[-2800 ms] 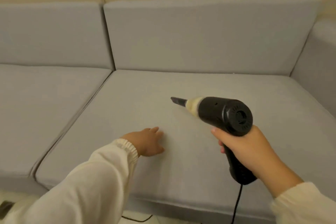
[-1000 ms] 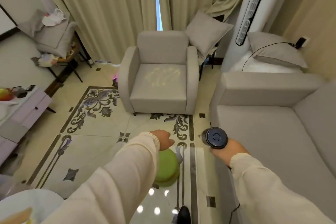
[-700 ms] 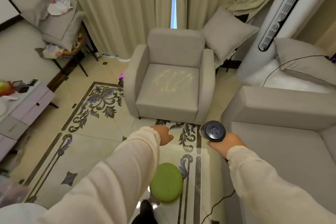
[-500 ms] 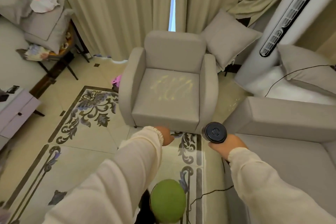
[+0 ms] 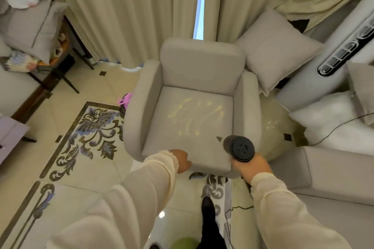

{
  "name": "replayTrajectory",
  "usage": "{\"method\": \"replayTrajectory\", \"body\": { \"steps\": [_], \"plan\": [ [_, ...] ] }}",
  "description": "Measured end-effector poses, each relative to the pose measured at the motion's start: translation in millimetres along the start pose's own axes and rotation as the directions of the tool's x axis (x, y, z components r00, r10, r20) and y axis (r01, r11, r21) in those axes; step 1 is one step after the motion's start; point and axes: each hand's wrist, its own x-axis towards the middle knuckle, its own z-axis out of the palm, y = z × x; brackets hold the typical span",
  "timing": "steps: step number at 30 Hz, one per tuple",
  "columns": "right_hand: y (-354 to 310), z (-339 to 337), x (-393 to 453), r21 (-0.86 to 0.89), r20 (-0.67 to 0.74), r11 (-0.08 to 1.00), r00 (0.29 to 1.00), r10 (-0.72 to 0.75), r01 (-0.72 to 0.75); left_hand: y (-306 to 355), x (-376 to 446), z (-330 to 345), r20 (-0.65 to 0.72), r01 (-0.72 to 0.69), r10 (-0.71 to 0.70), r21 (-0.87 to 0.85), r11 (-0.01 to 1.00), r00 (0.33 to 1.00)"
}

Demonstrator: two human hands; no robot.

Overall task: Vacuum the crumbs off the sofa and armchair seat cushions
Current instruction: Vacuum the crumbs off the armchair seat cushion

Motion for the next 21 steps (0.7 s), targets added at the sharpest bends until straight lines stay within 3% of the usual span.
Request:
{"method": "replayTrajectory", "body": {
  "steps": [7, 12, 21],
  "plan": [
    [-40, 63, 150, 0.175, 0.125, 0.982, 0.991, 0.051, -0.072, -31, 128, -13, -0.060, 0.017, -0.030, -0.213, 0.977, 0.998],
    [-63, 105, 225, 0.303, 0.138, 0.947, 0.988, 0.070, -0.110, -63, 234, -23, -0.066, 0.029, -0.037, -0.123, 0.992, 0.997],
    [-102, 188, 379, 0.440, -0.018, 0.898, 0.999, 0.031, -0.020, -130, 427, -16, -0.103, 0.006, -0.006, -0.009, 1.000, 0.995]
  ]
}}
